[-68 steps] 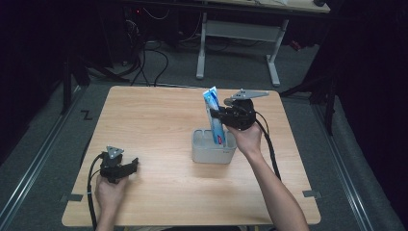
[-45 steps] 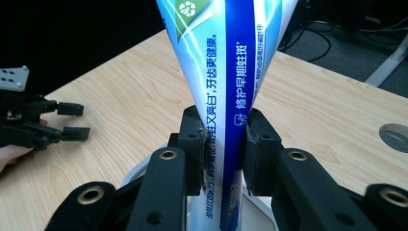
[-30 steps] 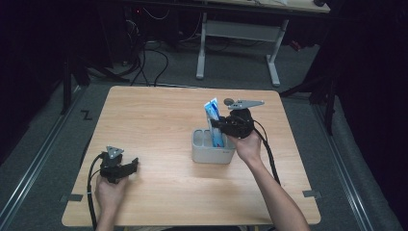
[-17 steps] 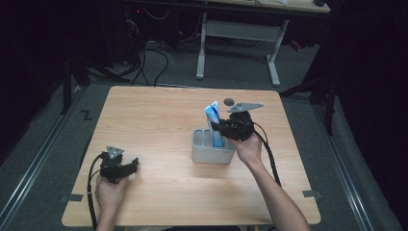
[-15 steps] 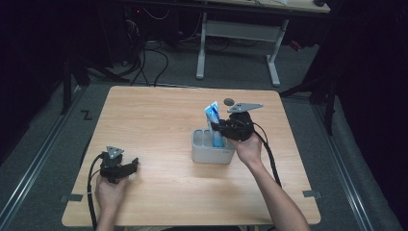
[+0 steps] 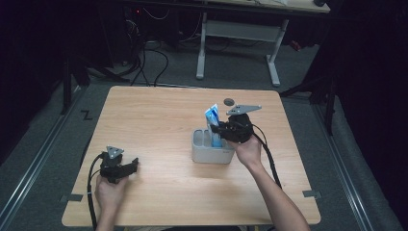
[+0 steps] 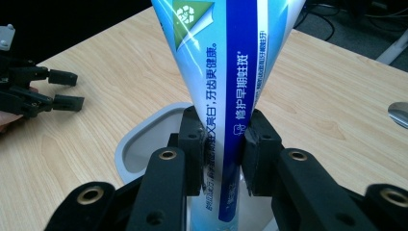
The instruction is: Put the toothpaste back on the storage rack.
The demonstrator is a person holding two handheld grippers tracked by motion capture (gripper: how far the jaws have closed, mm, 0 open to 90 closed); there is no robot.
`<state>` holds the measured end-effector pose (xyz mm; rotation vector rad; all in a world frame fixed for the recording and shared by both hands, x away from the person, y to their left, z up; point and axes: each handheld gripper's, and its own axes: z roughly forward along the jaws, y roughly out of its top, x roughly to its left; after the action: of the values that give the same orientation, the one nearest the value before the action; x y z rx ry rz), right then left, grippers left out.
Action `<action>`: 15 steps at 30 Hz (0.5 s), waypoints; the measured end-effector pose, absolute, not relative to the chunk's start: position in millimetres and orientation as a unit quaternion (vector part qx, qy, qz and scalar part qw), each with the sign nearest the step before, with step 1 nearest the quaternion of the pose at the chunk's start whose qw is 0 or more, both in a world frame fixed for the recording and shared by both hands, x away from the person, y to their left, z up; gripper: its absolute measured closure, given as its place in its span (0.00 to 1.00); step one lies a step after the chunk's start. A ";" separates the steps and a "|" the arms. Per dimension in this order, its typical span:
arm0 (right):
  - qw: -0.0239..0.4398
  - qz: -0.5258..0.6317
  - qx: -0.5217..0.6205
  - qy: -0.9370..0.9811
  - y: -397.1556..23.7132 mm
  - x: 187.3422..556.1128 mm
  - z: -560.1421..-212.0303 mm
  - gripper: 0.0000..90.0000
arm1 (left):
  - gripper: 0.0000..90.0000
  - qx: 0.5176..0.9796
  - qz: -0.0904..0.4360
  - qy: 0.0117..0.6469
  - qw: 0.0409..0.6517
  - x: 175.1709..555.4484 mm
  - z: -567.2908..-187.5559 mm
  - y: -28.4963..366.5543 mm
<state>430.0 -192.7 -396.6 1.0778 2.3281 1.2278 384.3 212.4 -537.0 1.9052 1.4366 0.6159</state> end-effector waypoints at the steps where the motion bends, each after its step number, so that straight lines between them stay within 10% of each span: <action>1: 0.146 0.426 0.376 0.810 -193.9 429.4 -399.1 0.81 | 0.32 0.729 0.236 0.550 0.332 384.3 -537.0 212.3; 15: 0.138 0.419 0.382 0.812 -196.7 426.7 -407.0 0.81 | 0.32 0.729 0.237 0.550 0.332 384.4 -537.1 212.0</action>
<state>426.7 -196.7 -407.0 1.1045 2.3483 1.2109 384.4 212.0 -537.1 1.9048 1.4367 0.6185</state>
